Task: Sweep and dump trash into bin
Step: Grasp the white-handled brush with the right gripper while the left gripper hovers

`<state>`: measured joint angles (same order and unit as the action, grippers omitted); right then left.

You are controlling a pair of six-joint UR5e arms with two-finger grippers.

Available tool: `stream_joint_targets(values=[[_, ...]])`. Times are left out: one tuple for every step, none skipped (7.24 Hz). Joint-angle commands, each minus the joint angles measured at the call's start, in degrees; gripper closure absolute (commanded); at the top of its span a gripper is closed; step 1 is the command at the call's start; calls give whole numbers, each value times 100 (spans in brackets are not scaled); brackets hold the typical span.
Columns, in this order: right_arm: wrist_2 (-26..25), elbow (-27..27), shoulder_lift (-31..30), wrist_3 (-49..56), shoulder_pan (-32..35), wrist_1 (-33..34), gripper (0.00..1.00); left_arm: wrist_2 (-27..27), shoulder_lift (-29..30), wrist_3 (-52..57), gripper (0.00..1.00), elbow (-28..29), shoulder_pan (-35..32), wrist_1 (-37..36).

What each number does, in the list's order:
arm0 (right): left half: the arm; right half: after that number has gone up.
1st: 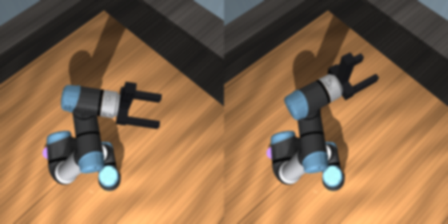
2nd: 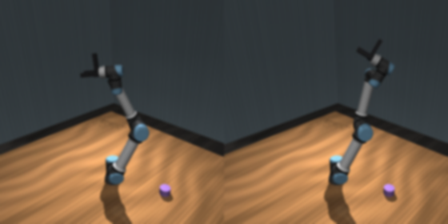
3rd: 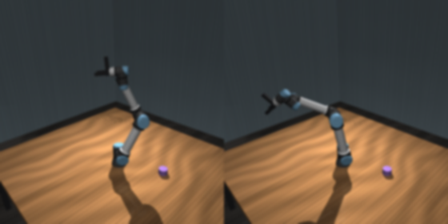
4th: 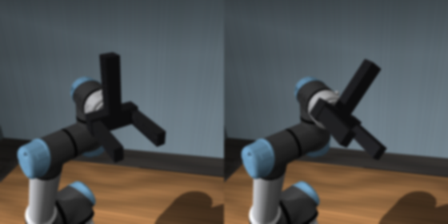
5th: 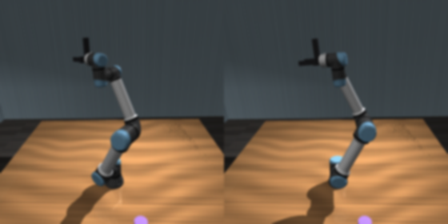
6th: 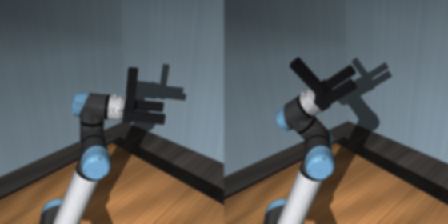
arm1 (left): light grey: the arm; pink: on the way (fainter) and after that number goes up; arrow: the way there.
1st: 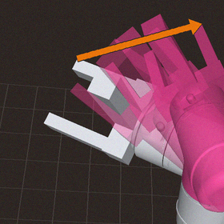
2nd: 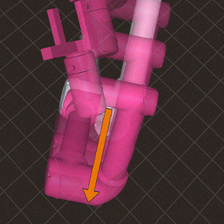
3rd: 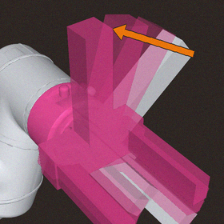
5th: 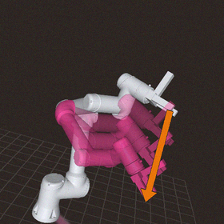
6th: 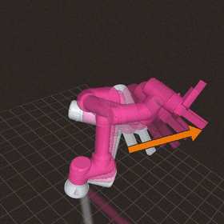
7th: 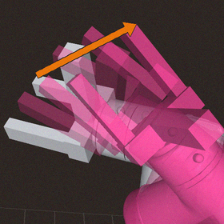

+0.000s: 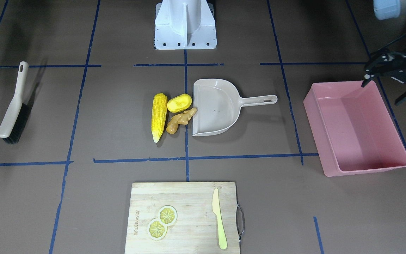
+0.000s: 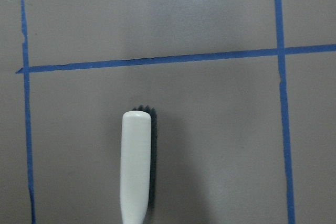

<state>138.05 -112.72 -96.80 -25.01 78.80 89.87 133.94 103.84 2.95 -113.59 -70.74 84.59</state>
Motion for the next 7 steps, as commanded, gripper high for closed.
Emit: stream_joint_targets(values=[[-286,-635,-66,-1581,-766,-40,0,-113,293,4,0,29,191,-22],[-409,-698,-450,-1768,-1004,-380,0,-158,286,4,0,56,322,-22],[-724,-655,-1141,-2249,-1424,-1740,0,-158,303,-13,0,83,376,-22],[-857,-533,-1226,-2932,-1785,-2311,0,-158,294,-5,0,100,385,-22],[-885,-323,-1218,-3096,-2111,-2377,1,-167,294,-5,0,179,403,-22],[-937,-95,-1175,-3202,-2332,-2552,1,-167,268,-5,0,188,403,-22],[-964,21,-1165,-3255,-2438,-2623,1,-167,268,-5,0,188,403,-22]])
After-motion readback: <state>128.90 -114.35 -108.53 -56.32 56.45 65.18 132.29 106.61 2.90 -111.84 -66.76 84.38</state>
